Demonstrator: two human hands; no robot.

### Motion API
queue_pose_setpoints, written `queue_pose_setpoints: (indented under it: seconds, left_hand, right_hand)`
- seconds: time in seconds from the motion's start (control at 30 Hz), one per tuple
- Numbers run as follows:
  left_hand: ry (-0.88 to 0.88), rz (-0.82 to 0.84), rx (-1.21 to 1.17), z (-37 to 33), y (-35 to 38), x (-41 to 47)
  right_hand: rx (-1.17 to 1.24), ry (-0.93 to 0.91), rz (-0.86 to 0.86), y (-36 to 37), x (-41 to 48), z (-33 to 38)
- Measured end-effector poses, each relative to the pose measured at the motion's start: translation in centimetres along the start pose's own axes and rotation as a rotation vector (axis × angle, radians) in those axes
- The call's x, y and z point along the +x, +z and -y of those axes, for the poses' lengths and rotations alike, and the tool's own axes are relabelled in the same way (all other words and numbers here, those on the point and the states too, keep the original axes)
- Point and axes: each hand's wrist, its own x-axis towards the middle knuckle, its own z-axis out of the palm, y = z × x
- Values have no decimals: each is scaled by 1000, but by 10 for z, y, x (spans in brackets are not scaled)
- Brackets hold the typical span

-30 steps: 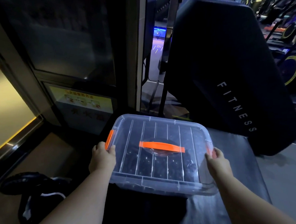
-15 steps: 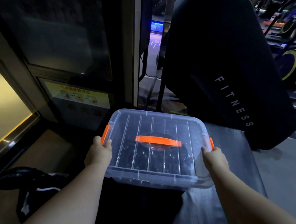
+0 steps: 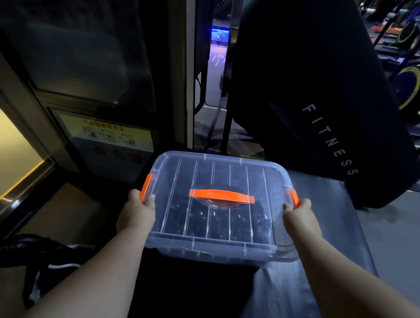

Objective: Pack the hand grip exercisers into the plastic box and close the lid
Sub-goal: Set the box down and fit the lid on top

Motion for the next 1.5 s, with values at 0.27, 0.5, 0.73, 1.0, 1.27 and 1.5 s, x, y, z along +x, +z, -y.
queue_pose_setpoints:
  seconds: [0.27,0.5,0.73,1.0,1.27,1.5]
  left_hand:
    - [-57,-42,-12,-1,8,3]
    - [-31,-75,-87,-6,17,0]
    - [37,15,-111,-64,62,-42]
    - [98,51,-149,-126,109,-64]
    - [103,24,-123,-128,119,-63]
    - [96,66,7,-132,108,-74]
  right_hand:
    - [14,-34,60,1,4,-8]
    - [64,-86,69,-5,15,-20]
    - [45,-20,-4,-49,49,-80]
    - [42,45,-41,-87,96,-124]
    - [31,39,-47,-85,115,-129]
    - [-59,51,-92,-84,97,-128]
